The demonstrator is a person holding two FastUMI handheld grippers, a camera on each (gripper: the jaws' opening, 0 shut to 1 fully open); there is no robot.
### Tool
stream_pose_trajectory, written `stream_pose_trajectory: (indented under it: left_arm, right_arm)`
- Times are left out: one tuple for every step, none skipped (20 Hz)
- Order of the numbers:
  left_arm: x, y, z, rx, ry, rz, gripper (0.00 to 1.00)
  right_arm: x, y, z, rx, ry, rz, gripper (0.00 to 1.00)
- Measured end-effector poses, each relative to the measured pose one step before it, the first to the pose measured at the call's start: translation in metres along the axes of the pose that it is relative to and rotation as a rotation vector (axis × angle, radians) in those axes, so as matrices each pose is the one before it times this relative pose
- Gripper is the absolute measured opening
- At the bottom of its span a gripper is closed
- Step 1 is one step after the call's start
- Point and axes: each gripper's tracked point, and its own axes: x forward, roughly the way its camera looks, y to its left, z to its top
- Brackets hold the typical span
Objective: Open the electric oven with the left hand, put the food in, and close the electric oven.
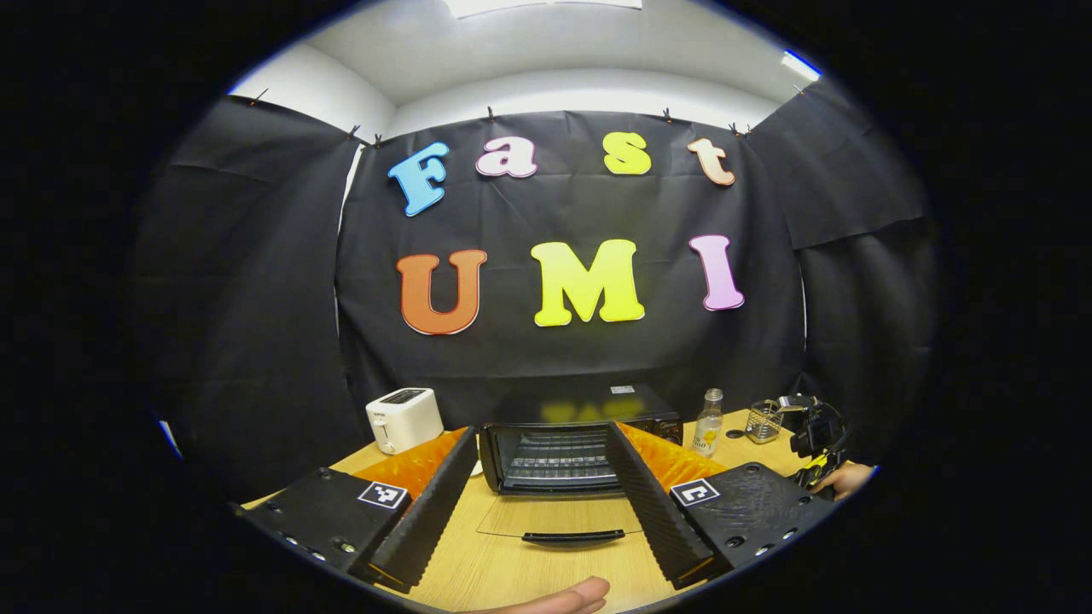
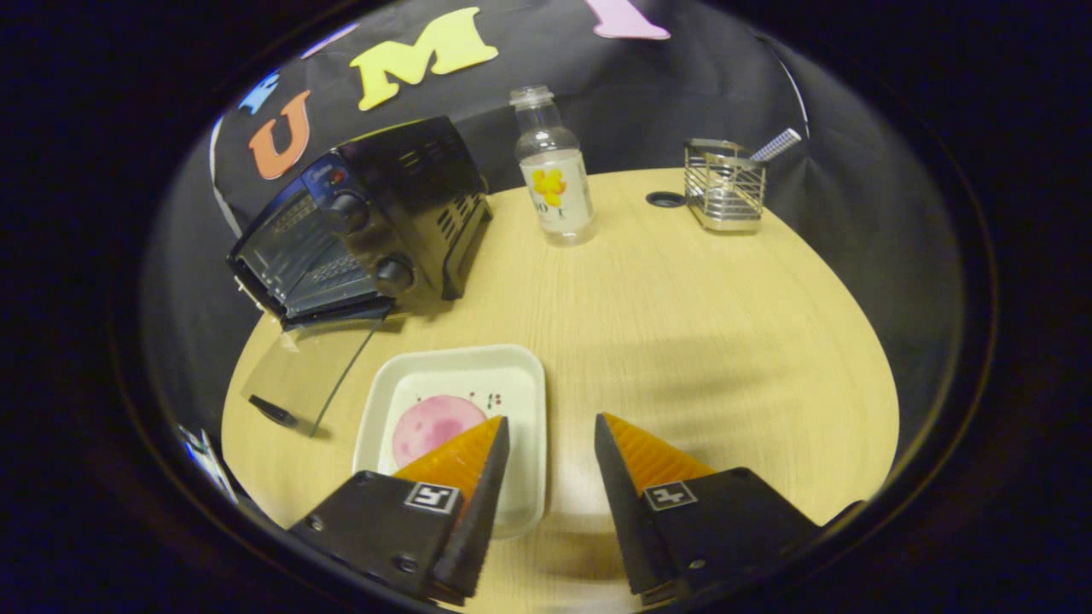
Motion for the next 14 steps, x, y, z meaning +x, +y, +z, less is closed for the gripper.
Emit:
stream_pose_trajectory:
  left_arm:
    - [-0.00012,-0.00124,-0.00173,0.00107,0.00467,-0.0041,0.96]
    - [0.00086,-0.00134,-0.0019,0.00304,0.00536,-0.005,0.96]
    - [0.00103,0.00041,-0.00273,0.00109,0.00607,0.00036,0.96]
    - [-0.00026,-0.00061,-0.00151,0.00118,0.00446,-0.00261,0.96]
    - [0.00008,-0.00244,-0.00093,0.00047,0.00596,-0.00272,0.96]
    - [-0.00035,-0.00139,-0.00156,-0.00179,0.00652,-0.00021,0.96]
    - [0.00038,-0.0005,-0.00217,-0.00328,0.00834,0.00032,0.96]
    - [-0.00025,-0.00095,-0.00105,-0.00192,0.00417,-0.00036,0.96]
    - [-0.00122,-0.00124,0.00103,0.00057,0.00181,-0.00061,0.96]
    - [-0.00113,0.00043,0.00033,0.00358,0.00136,0.00439,1.0]
    - [-0.00205,0.0019,0.00172,0.00709,-0.00036,0.00936,0.96]
    - [-0.00183,0.00139,0.00202,0.00792,-0.00318,0.0087,0.96]
    - [-0.00115,0.00057,0.00062,0.00618,-0.00066,0.00789,0.96]
    - [-0.00197,0.00163,0.00013,0.00354,0.00198,0.00771,0.96]
  right_arm:
    - [0.00423,0.00809,-0.01077,0.00494,0.03178,0.02837,0.49]
    - [-0.00583,0.00202,0.00298,-0.00754,-0.0373,-0.00282,0.33]
    - [0.00552,-0.00324,-0.00383,-0.0016,0.02315,-0.00562,0.25]
    - [0.00046,-0.00021,0.00253,0.01857,0.01267,0.01781,0.16]
    - [0.00153,0.00066,0.00064,0.04287,0.00306,0.02266,0.17]
    - [-0.00036,-0.0004,-0.00049,0.05013,0.0152,0.0308,0.06]
    - [-0.00024,0.00053,-0.0005,0.03188,0.0124,0.03437,0.02]
    - [0.00033,0.00074,-0.00004,0.04158,0.00993,0.04234,0.02]
    - [-0.00049,0.00231,-0.00085,0.05407,0.01817,0.05037,0.02]
    - [-0.00154,0.00259,-0.00364,0.05458,0.03326,0.05877,0.04]
    - [-0.00161,0.00235,-0.00194,0.06104,0.02236,0.05029,0.02]
    - [0.00131,0.00015,0.00105,0.03829,0.01159,0.03805,0.02]
    - [-0.00197,-0.0017,-0.0004,0.02039,0.00888,0.02477,0.02]
    - [-0.00099,-0.00106,0.00108,0.01279,0.00004,0.01349,0.04]
